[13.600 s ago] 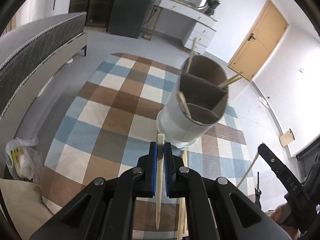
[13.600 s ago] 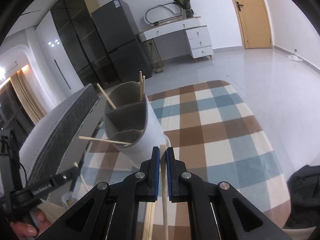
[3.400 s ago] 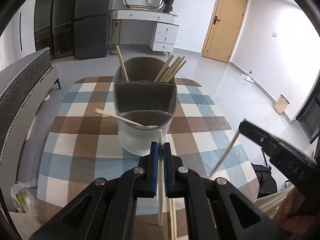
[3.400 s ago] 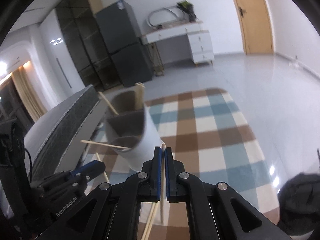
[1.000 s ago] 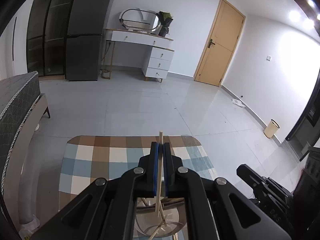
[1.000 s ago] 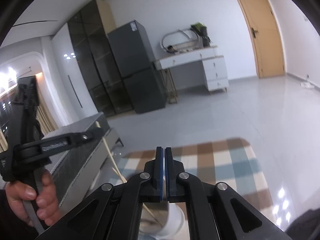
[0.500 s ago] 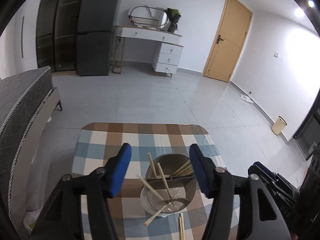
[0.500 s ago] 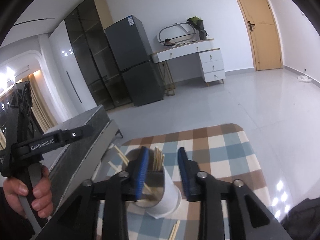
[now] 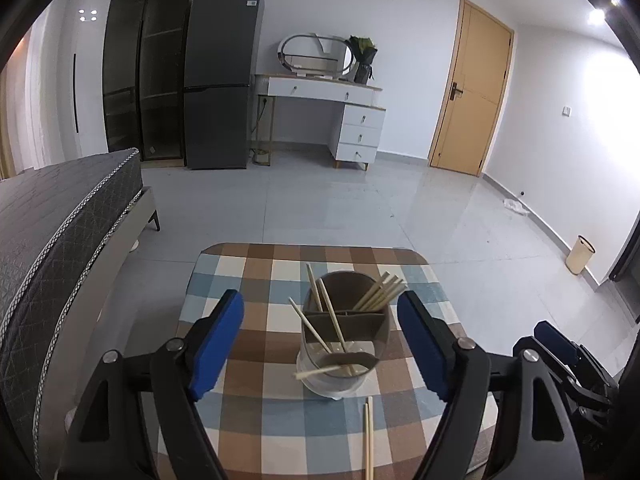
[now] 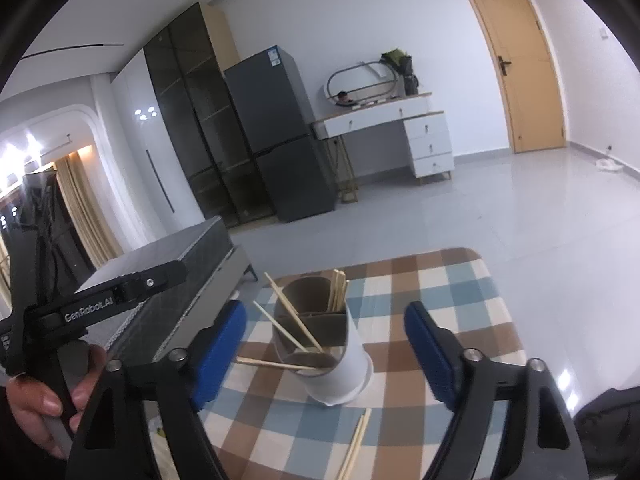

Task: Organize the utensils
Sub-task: 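Open the right tool over the holder while the left tool opens, dropping both chopsticks, then lower both open tools to the remaining chopsticks beside the holder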

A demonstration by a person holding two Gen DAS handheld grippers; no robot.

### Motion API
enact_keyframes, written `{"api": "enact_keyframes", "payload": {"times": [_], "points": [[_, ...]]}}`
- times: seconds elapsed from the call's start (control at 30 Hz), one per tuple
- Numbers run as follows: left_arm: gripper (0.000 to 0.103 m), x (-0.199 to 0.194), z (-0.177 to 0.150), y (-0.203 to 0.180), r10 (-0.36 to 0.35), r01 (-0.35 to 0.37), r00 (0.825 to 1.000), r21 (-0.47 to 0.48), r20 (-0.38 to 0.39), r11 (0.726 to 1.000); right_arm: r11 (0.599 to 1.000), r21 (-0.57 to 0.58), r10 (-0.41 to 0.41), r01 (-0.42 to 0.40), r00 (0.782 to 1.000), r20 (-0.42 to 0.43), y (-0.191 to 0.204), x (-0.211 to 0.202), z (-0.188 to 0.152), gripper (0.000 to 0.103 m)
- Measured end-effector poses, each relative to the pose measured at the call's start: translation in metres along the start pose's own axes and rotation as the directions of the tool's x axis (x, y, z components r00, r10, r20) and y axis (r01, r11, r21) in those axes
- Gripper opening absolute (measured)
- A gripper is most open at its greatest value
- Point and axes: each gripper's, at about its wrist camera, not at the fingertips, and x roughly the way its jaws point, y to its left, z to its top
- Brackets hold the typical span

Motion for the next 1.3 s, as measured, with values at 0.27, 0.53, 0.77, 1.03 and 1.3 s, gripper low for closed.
{"api": "enact_keyframes", "payload": {"times": [0.27, 0.53, 0.77, 1.03, 1.3], "points": [[0.089, -0.017, -0.019, -0.001, 0.005, -0.004, 0.999, -0.030, 0.037, 1.000, 1.000, 0.003, -0.022, 0.022, 1.000, 0.022, 0.002, -0.019, -0.015, 0.095], [0.089, -0.016, -0.048, -0.003, 0.013, -0.013, 1.000, -0.024, 0.009, 1.000, 0.999, 0.003, -0.039, 0.039, 0.999, -0.017, 0.001, -0.020, -0.041, 0.096], [0.089, -0.010, -0.074, -0.005, 0.038, -0.038, 0.999, 0.000, -0.002, 0.999, 0.997, 0.010, -0.071, 0.072, 0.995, -0.063, -0.007, -0.013, -0.062, 0.096], [0.089, 0.008, -0.097, -0.003, 0.086, -0.086, 0.996, 0.005, -0.024, 0.996, 0.993, 0.005, -0.117, 0.119, 0.981, -0.154, -0.018, 0.001, -0.084, 0.096], [0.089, 0.035, -0.114, -0.005, 0.098, -0.096, 0.992, 0.022, -0.086, 0.995, 0.987, 0.023, -0.148, 0.159, 0.957, -0.251, -0.030, 0.019, -0.096, 0.092]]}}
